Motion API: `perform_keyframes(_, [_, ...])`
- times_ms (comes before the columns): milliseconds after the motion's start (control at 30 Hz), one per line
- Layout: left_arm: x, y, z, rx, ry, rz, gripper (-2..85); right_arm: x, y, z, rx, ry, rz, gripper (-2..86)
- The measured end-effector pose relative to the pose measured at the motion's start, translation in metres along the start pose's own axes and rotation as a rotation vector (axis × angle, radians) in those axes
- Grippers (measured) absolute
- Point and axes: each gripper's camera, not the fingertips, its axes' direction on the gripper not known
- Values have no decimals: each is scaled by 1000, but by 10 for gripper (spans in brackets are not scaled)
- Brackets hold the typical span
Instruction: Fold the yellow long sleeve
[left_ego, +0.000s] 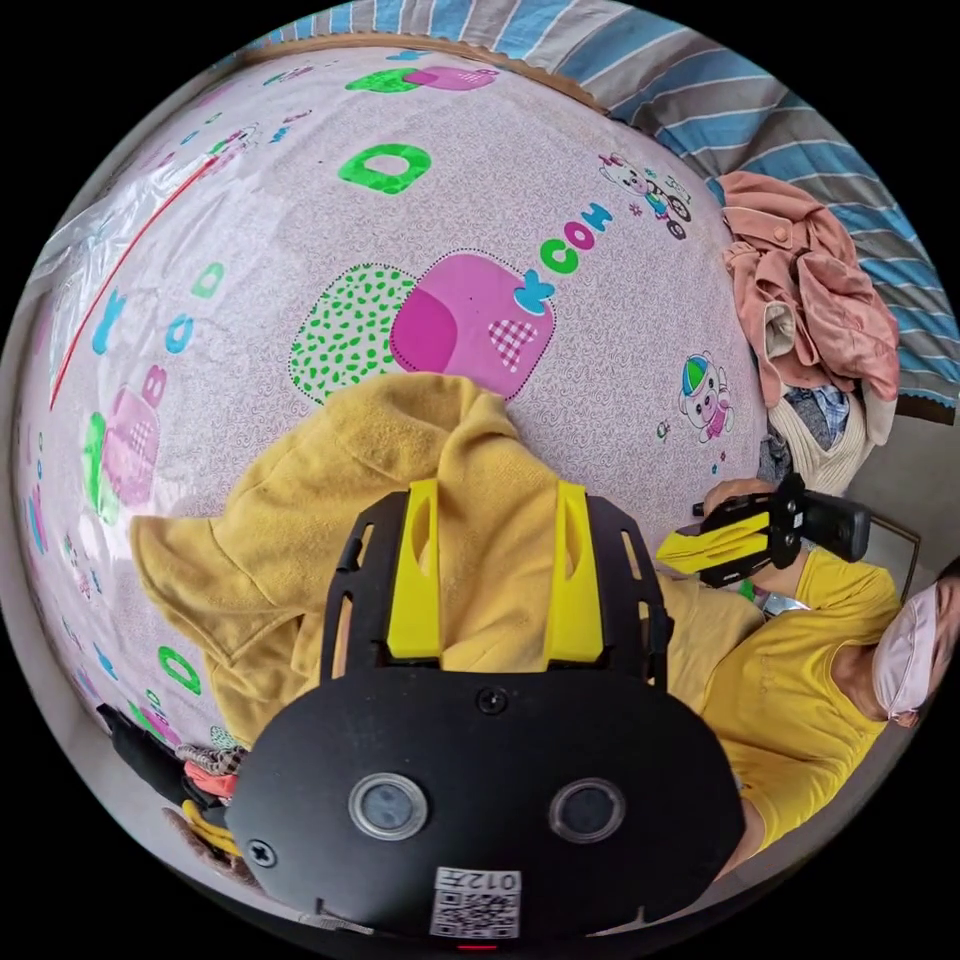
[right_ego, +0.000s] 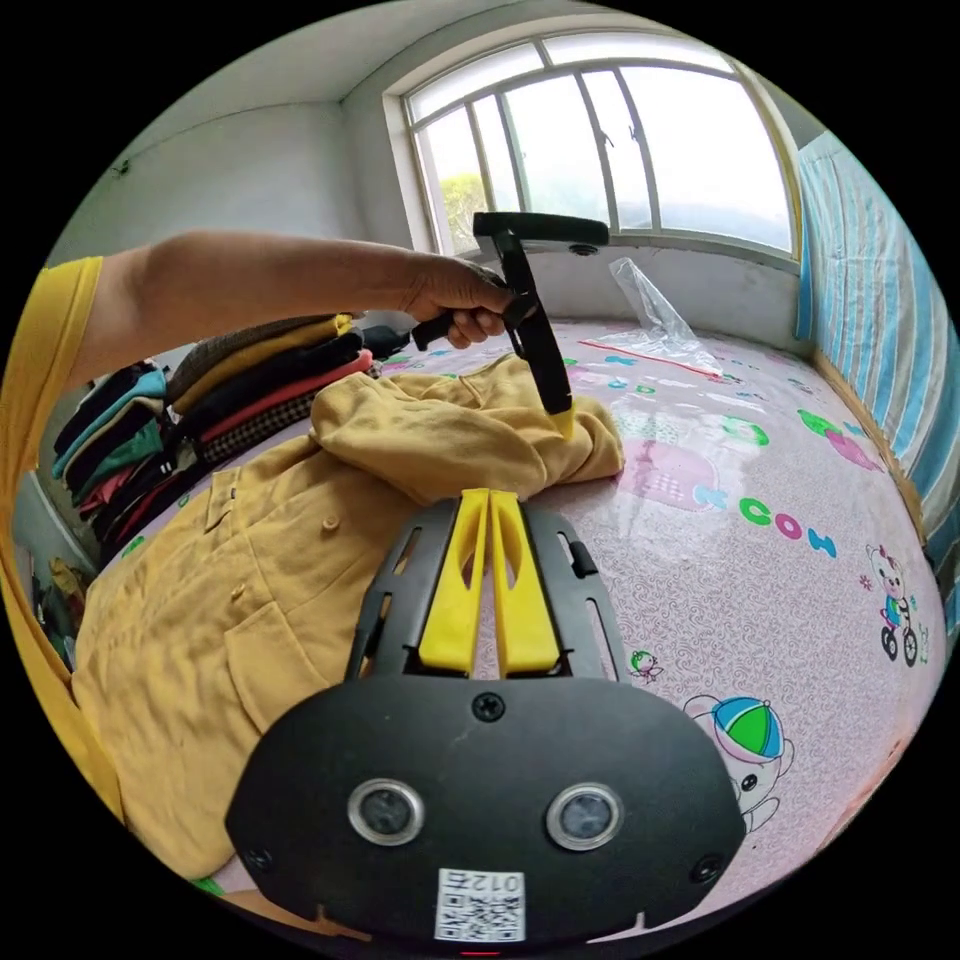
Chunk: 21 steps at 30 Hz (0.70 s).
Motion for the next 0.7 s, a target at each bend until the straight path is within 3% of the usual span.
perform_keyframes(67, [-3, -4, 1, 1, 7, 7, 158, 2, 1, -13, 81, 6, 18, 35])
perform_keyframes(200, [-11, -10, 11, -32, 128, 26, 166, -16, -10, 5, 62, 33, -21, 64])
perform_keyframes(300, [-2, -9, 16, -69, -54, 41, 145, -36, -22, 38, -20, 167, -96, 38])
perform_keyframes(467, [1, -1, 14, -69, -83, 44, 101, -50, -26, 45, -56, 201, -134, 9])
perform_keyframes(633, [-11, 29, 2, -5, 14, 0, 66, -51, -21, 35, -88, 109, -241, 1])
perform_keyframes(700, [-20, 45, -5, 53, -45, -61, 54, -59, -14, 25, -148, -110, -346, -1])
